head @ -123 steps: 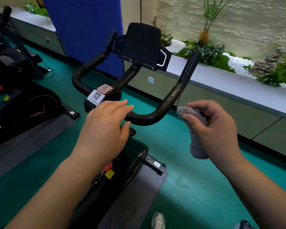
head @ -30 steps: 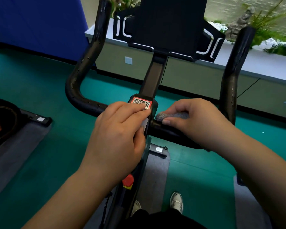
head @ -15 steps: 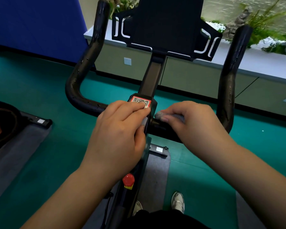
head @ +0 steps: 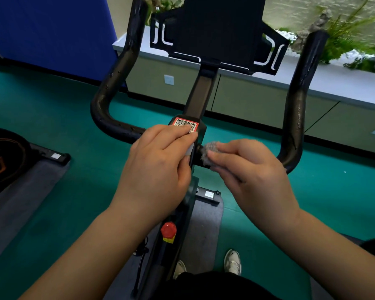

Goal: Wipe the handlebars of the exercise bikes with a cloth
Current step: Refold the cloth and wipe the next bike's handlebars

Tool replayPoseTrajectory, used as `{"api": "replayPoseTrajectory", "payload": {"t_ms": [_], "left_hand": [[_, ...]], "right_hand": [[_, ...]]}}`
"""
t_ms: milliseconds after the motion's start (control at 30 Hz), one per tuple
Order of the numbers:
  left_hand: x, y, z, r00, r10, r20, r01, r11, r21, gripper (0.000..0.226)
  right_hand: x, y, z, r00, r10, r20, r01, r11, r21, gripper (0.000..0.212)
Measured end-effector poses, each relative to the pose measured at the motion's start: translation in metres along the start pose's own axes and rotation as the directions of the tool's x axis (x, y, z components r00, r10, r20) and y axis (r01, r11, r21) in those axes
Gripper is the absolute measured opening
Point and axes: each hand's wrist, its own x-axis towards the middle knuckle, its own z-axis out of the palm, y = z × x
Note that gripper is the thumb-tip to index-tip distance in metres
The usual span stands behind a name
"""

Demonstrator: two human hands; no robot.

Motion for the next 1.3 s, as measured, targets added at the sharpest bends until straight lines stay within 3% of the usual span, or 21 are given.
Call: {"api": "replayPoseTrajectory", "payload": {"t_ms": [67,133,167,200,267,300,367,500,633,833,1000,1200,1300], "left_hand": [[-0.001,0.000,0.000,1.000,0.005,0.003,-0.005,1.000,0.005,0.042],[-0.001,-0.001,0.000,1.000,0.010,0.005,-0.010,1.000,0.010,0.043],[-0.001,-0.001,0.000,1.000,0.013,0.004,-0.013,1.000,0.011,0.043],[-0.002,-0.001,0.001,1.000,0.015,0.000,-0.015,1.000,0.009,0.043],[-0.002,-0.001,0.002,1.000,0.011,-0.009,-0.010,1.000,0.003,0.043],[-0.003,0.000,0.002,1.000,0.008,-0.011,-0.008,1.000,0.002,0.043],[-0.004,0.000,0.002,1.000,0.010,-0.018,-0.010,1.000,0.001,0.043],[-0.003,0.001,0.003,0.999,0.008,-0.033,-0.008,1.000,0.011,0.044],[-0.002,0.002,0.005,0.998,0.016,-0.058,-0.015,1.000,0.018,0.044],[-0.004,0.005,0.005,0.999,-0.005,-0.052,0.006,1.000,0.011,0.044],[-0.003,0.006,0.007,0.997,0.003,-0.081,0.000,0.999,0.036,0.044],[-0.004,0.008,0.002,0.999,-0.004,-0.045,0.006,0.999,0.042,0.045],[-0.004,0.009,0.000,1.000,-0.011,-0.019,0.012,0.999,0.049,0.046]], "right_hand": [[-0.011,-0.008,-0.005,1.000,0.007,0.029,-0.010,0.992,0.127,0.019],[-0.023,-0.024,-0.011,0.968,0.224,0.111,-0.249,0.893,0.375,0.020],[-0.028,-0.032,-0.012,0.895,0.400,0.197,-0.443,0.741,0.505,0.021],[-0.031,-0.038,-0.011,0.764,0.556,0.328,-0.617,0.480,0.623,0.023],[-0.040,-0.037,-0.003,0.478,0.637,0.605,-0.730,-0.094,0.677,0.035],[-0.041,-0.035,0.000,0.388,0.634,0.668,-0.708,-0.259,0.657,0.040],[-0.037,-0.036,0.003,0.314,0.651,0.691,-0.641,-0.391,0.660,0.040],[-0.025,-0.045,0.024,0.302,0.740,0.601,-0.538,-0.388,0.749,0.030],[-0.015,-0.056,0.041,0.252,0.757,0.603,-0.537,-0.409,0.738,0.021],[-0.034,-0.040,0.020,0.149,0.892,0.427,-0.532,-0.292,0.795,0.023],[-0.018,-0.054,0.043,0.195,0.846,0.497,-0.568,-0.316,0.760,0.020],[-0.026,-0.038,0.033,0.153,0.871,0.467,-0.529,-0.327,0.783,0.024],[-0.029,-0.027,0.028,0.181,0.856,0.485,-0.469,-0.358,0.807,0.022]]}}
